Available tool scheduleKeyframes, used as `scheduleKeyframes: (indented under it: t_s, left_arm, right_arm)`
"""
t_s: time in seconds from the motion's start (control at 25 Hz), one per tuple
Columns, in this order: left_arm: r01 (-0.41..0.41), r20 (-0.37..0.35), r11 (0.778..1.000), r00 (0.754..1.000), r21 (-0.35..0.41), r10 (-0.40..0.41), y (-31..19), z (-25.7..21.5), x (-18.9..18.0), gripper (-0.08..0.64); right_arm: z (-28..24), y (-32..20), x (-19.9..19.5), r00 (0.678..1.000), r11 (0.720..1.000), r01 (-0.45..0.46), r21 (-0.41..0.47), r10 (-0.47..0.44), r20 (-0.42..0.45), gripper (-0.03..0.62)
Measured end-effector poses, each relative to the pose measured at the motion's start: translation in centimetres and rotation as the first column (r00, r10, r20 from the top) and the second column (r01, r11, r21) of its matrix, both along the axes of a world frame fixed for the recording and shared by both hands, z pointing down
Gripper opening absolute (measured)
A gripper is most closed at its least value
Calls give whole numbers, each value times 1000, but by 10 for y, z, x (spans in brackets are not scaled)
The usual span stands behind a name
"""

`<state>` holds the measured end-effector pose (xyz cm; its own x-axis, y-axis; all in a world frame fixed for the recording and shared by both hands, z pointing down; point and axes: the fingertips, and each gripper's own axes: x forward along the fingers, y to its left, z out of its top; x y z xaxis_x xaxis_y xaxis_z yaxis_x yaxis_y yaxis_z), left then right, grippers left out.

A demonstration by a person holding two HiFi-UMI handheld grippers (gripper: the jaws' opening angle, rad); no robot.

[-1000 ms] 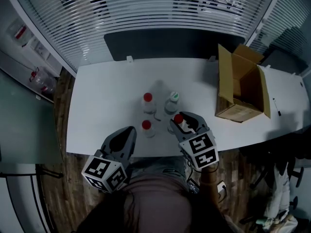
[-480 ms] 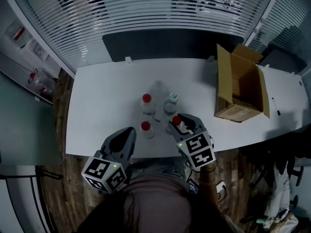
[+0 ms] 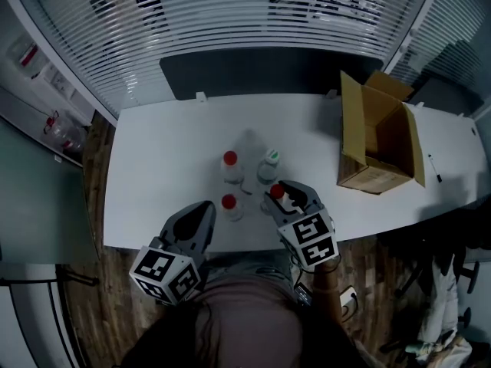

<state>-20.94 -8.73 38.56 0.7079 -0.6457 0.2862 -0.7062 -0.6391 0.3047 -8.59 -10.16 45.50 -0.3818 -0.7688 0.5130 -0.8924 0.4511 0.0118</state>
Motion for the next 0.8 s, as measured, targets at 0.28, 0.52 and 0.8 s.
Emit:
scheduleKeyframes:
  t_s: [0.28,0.52,0.8]
  left_arm:
    - [-24,6,1000,1000,1,24,-3,-3,7,9]
    - [-47,12,999,999,-6,47,-4,-2,15,9]
    - [-58,-4,998,998,-5,58,-2,0,17,9]
  right_arm:
    - [-1,2,-1,1000,1000,-15,8,15,24,170]
    - [1,4,1,999,1000,-13,5,13,36,172]
    - [-12,15,0,998,999,-18,34,16,61,172]
